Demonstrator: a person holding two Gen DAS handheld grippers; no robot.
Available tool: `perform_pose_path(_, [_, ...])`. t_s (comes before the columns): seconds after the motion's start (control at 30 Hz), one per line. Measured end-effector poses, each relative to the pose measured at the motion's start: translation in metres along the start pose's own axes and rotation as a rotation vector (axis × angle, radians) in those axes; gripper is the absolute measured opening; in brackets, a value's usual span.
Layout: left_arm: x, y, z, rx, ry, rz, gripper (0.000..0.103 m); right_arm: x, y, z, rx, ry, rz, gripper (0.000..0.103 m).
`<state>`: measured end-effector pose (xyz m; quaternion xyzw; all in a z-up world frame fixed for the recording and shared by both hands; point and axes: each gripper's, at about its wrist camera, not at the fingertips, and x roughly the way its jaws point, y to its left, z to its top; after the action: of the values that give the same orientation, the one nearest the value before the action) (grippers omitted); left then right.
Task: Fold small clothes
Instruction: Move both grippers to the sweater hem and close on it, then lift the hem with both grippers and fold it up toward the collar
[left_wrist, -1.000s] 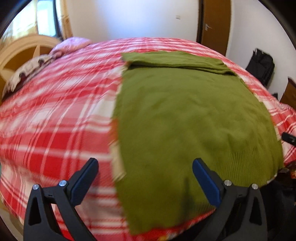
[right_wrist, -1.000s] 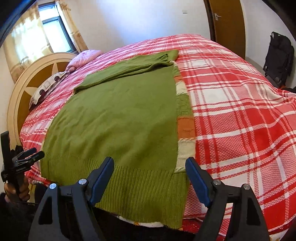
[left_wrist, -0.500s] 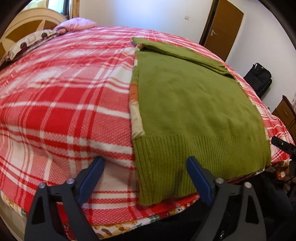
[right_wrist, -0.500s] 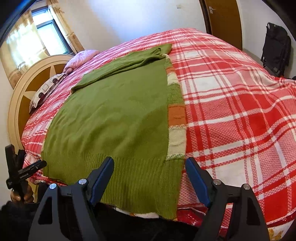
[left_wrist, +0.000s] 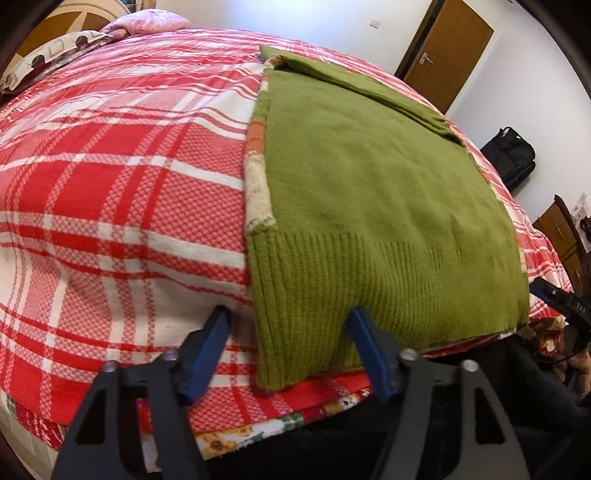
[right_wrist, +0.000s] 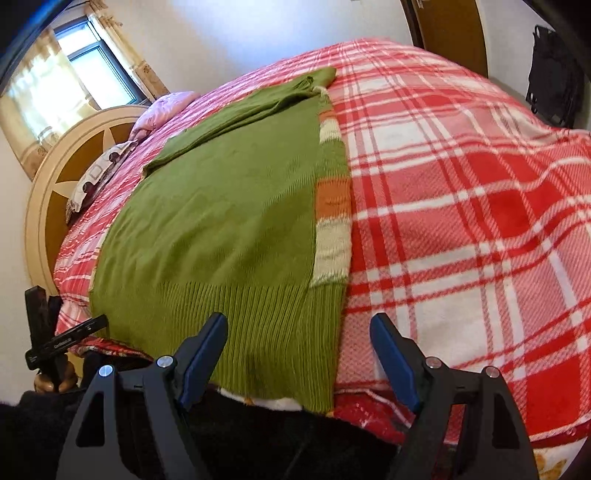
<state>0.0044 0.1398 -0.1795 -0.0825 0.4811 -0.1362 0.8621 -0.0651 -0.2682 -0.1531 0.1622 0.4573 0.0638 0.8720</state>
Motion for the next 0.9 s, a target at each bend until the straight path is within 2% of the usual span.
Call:
perform_pose_path(0.17, [0.002,-0.002,0.0,0.005,0.009,-0.022,0.059,0.008,0.009,-0.005,-0.058,0.052,-0.02,0.069])
perform_pose_path(0.23, [0.002,-0.001,-0.001,-0.003,0.011,-0.032,0.059,0.01,0.011,-0.007,-0.078,0.055,-0.029,0.068])
perform_pose_path(0.3, [0.003,0.0,-0.001,-0.004,0.012,-0.033,0.059,0.011,0.013,-0.009,-0.091,0.066,-0.026,0.061])
perform_pose_path(0.37, [0.002,0.001,-0.001,-0.003,0.012,-0.032,0.059,0.011,0.014,-0.009,-0.091,0.076,0.008,0.035])
perform_pose_path(0.43, [0.002,0.002,-0.001,-0.006,0.012,-0.037,0.057,0.014,0.014,-0.011,-0.078,0.1,0.05,0.026])
perform_pose_path(0.5, [0.002,0.001,-0.002,-0.006,0.012,-0.044,0.057,0.018,0.014,-0.013,-0.086,0.112,0.062,0.026])
perform_pose_path(0.63, [0.004,-0.002,-0.003,0.005,0.021,-0.061,0.034,0.02,0.01,-0.014,-0.06,0.109,0.09,0.027])
perform_pose_path(0.73, [0.005,-0.003,-0.005,0.011,0.027,-0.071,0.03,0.021,0.01,-0.016,-0.057,0.107,0.101,0.026])
perform_pose_path(0.8, [0.005,-0.004,-0.005,0.009,0.028,-0.079,0.026,0.021,0.014,-0.016,-0.081,0.113,0.117,0.015])
perform_pose_path(0.83, [0.005,-0.005,-0.005,0.011,0.03,-0.086,0.019,0.022,0.015,-0.017,-0.086,0.124,0.14,0.01])
perform_pose_path(0.9, [0.003,-0.01,-0.005,0.033,0.026,-0.085,0.013,0.021,0.013,-0.017,-0.081,0.123,0.157,0.01])
